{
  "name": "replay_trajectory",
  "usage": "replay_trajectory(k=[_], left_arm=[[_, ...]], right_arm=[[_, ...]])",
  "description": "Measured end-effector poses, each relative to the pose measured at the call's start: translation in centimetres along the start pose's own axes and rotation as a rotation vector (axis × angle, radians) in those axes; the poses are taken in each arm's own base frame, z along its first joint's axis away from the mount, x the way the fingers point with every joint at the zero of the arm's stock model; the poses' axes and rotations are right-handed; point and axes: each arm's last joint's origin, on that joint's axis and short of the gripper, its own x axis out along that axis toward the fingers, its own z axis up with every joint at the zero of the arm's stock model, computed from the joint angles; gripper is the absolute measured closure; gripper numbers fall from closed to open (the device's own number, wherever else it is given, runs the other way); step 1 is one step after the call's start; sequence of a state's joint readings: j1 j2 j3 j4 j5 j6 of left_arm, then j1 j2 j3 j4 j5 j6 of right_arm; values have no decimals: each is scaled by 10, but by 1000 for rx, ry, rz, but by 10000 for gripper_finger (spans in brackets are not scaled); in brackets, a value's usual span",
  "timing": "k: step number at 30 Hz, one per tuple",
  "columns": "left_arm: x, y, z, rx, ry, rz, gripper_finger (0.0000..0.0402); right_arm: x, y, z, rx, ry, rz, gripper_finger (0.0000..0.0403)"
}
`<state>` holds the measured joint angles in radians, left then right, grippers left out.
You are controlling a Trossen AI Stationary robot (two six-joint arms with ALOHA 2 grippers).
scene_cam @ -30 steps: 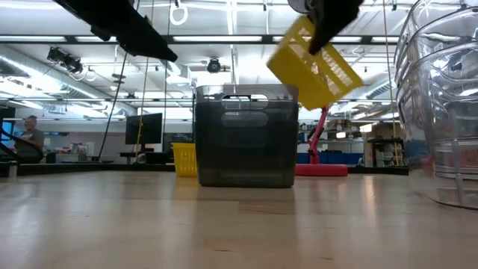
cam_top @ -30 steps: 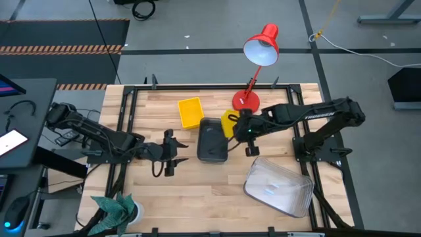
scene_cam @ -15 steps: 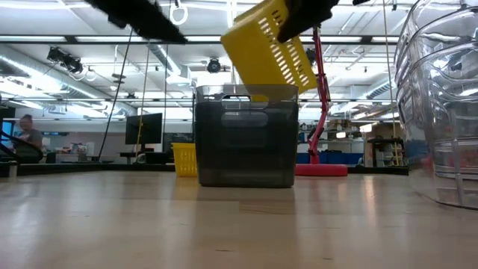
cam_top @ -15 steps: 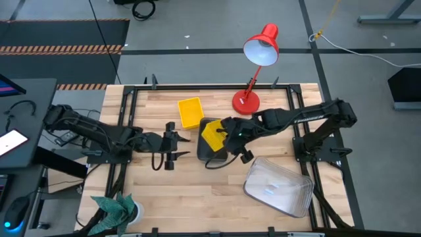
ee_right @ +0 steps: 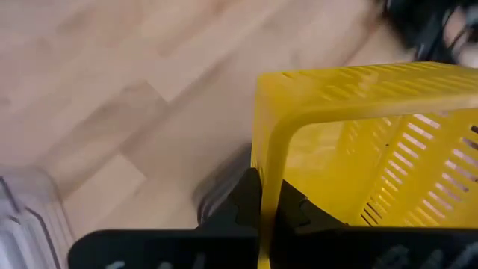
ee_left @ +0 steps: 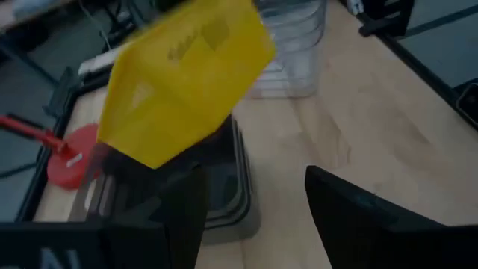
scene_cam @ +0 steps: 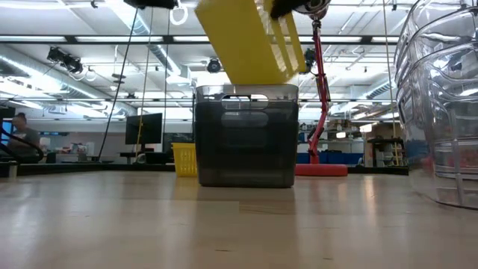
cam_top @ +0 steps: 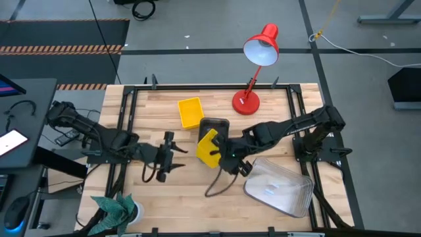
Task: Stack baskets by color
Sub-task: Stack the right yellow bin on the yellow bin
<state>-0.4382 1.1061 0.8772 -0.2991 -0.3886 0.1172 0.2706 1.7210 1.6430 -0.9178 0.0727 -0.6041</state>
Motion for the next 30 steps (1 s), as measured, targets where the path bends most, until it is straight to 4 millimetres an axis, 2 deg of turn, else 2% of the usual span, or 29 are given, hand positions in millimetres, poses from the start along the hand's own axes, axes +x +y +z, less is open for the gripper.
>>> replay_trajectory(k=[8, 11, 16, 23, 30], left_arm=[[-19, -35, 5, 114, -71, -114, 168], [-25, -45, 7, 108, -95, -156, 175], [-31, -55, 6, 30, -92, -203, 188], [-30, -57, 0, -198, -4, -238, 200], [-7, -80, -6, -217, 84, -271, 191]], right_arm=[[-18, 20, 38, -111, -251, 35, 399], [-13, 28, 50, -112, -333, 82, 399], [23, 41, 61, -119, -327, 158, 399], [81, 57, 60, -122, -219, 243, 399], [116, 65, 60, -70, -191, 281, 398]])
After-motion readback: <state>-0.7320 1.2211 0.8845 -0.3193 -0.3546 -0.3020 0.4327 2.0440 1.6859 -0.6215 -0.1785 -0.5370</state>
